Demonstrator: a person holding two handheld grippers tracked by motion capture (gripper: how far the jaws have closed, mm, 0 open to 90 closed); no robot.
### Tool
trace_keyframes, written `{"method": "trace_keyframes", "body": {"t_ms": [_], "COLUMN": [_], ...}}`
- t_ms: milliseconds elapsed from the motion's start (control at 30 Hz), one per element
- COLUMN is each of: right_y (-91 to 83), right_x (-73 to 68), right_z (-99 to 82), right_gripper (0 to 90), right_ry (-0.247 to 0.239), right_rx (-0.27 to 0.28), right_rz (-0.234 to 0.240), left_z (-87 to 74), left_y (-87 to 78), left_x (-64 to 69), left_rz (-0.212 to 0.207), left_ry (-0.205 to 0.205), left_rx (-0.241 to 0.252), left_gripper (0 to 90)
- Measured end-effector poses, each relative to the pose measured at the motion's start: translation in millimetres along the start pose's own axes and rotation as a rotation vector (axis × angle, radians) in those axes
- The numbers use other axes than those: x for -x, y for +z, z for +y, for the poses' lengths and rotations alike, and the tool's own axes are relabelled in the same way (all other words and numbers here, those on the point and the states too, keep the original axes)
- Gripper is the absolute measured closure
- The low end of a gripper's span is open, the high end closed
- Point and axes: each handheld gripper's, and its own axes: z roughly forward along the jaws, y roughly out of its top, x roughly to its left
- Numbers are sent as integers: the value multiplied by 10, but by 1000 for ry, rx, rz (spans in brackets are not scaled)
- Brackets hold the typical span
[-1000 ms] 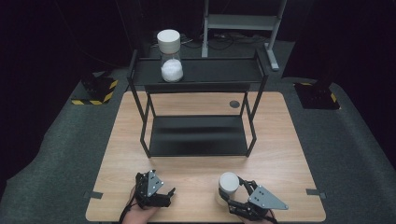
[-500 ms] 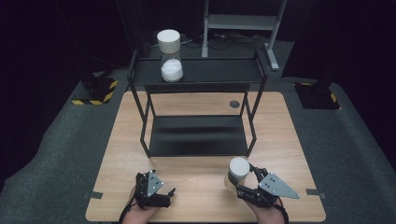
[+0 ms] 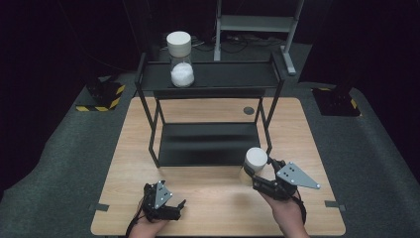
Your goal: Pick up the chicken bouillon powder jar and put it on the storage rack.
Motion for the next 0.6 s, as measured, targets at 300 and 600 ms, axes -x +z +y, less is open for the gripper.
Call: {"method": "trace_keyframes", "body": {"t_ms": [300, 600], "right_y": [104, 176], "right_x": [66, 120], "right_z": [204, 398], "right_gripper": [335, 335], "right_ry": [4, -5], "right_rx": [15, 37], "right_rz": [-15, -29], "left_z": [-2, -5], "left_y": [-2, -4], "left_x": [2, 5], "left_rz": [0, 0], "left_ry": [3, 4], "left_rx": [1, 3], "left_gripper": [10, 10]}}
